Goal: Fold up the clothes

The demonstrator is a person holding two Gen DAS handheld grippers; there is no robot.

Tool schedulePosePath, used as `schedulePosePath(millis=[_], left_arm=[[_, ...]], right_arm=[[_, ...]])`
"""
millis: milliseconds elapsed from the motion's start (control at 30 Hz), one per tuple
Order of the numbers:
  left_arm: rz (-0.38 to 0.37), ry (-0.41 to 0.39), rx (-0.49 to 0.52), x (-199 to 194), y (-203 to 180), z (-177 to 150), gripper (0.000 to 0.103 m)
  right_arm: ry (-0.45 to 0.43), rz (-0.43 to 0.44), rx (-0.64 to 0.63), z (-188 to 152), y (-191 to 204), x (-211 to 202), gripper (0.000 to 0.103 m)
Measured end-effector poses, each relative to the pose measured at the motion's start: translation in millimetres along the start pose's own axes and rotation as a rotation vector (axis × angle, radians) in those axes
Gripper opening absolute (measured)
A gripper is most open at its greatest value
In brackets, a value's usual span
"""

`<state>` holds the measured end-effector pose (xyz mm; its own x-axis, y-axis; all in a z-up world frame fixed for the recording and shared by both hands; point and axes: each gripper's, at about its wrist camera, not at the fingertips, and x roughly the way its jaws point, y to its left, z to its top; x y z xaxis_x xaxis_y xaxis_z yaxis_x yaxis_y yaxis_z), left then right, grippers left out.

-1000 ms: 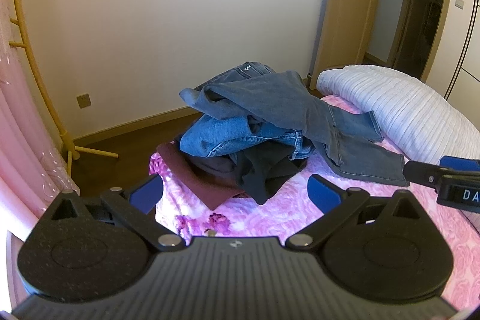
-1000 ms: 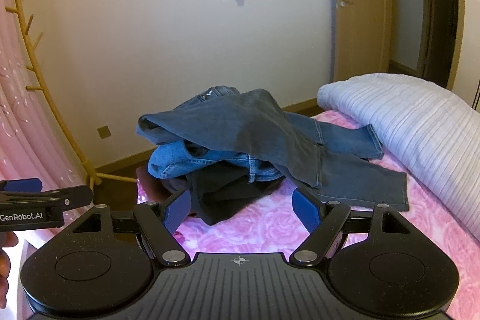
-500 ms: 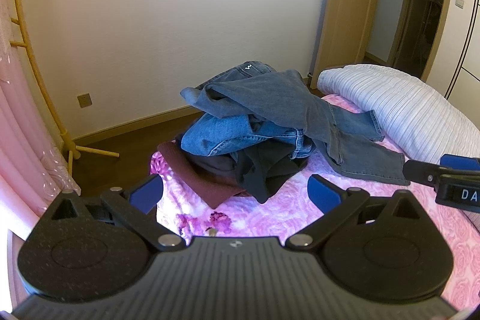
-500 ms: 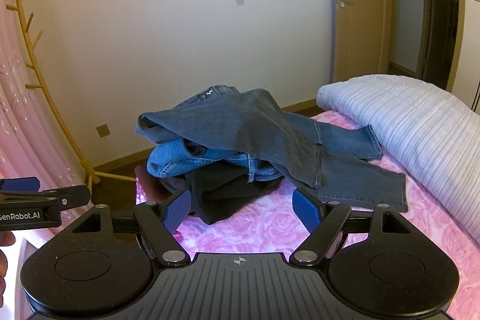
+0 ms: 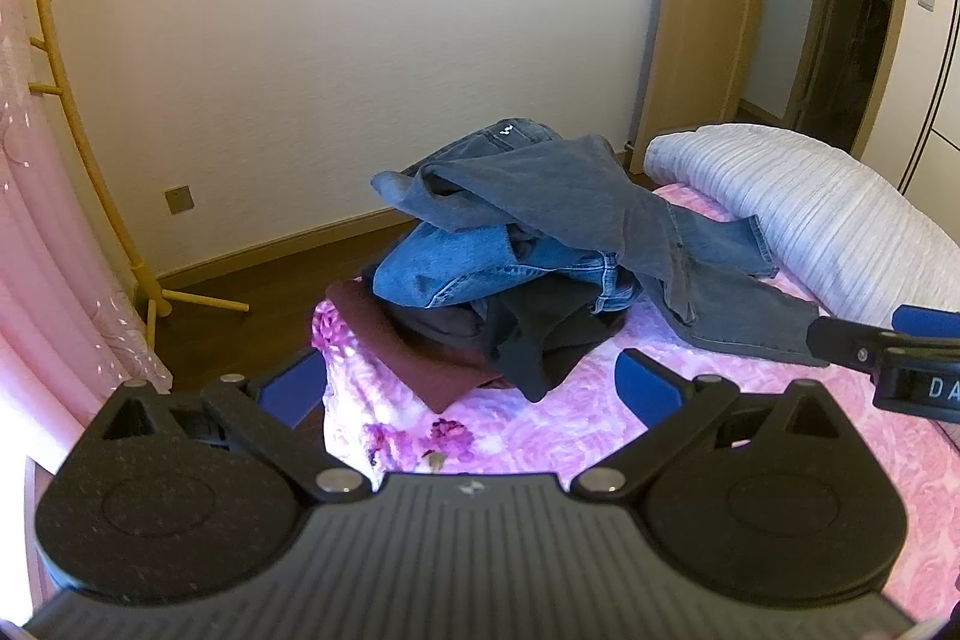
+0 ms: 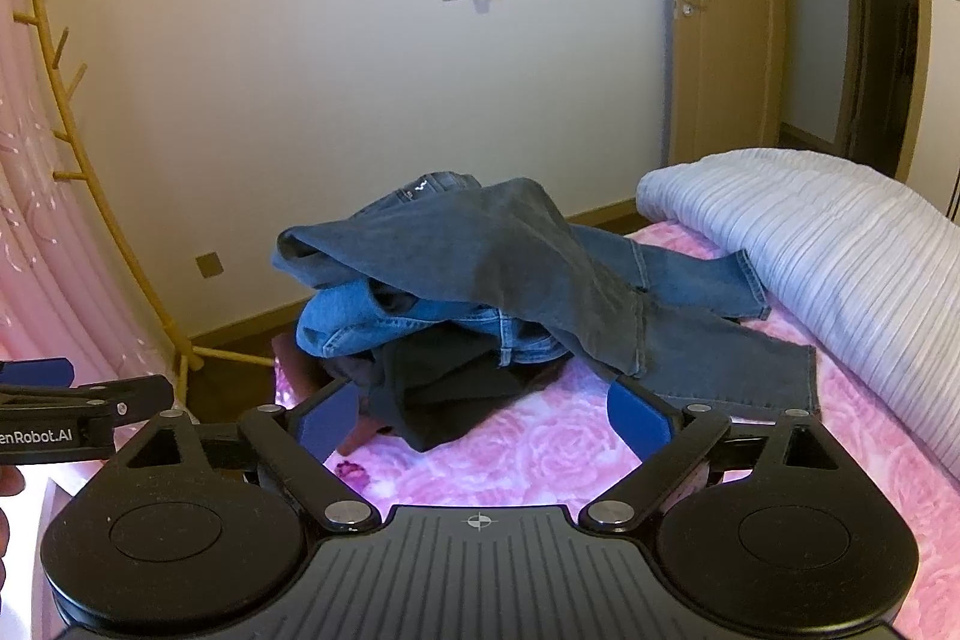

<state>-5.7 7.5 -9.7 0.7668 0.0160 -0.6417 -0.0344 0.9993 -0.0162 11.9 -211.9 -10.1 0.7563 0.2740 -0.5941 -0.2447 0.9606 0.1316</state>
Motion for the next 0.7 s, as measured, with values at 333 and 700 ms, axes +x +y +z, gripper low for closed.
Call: schedulePosePath(millis=[333,700], left_arm=[[0.003,0.016,-0.015,-6.2,0.7,-1.0,0.101],[-0.008,0.007,0.035,1.6,-4.7,7.8,0.102]], right_arm=[[0.009,0.039,0.023,-3.5,-6.7,3.4,0.093],[0.0,0.032,0.04,-1.9,-19.2,2.1,0.093]])
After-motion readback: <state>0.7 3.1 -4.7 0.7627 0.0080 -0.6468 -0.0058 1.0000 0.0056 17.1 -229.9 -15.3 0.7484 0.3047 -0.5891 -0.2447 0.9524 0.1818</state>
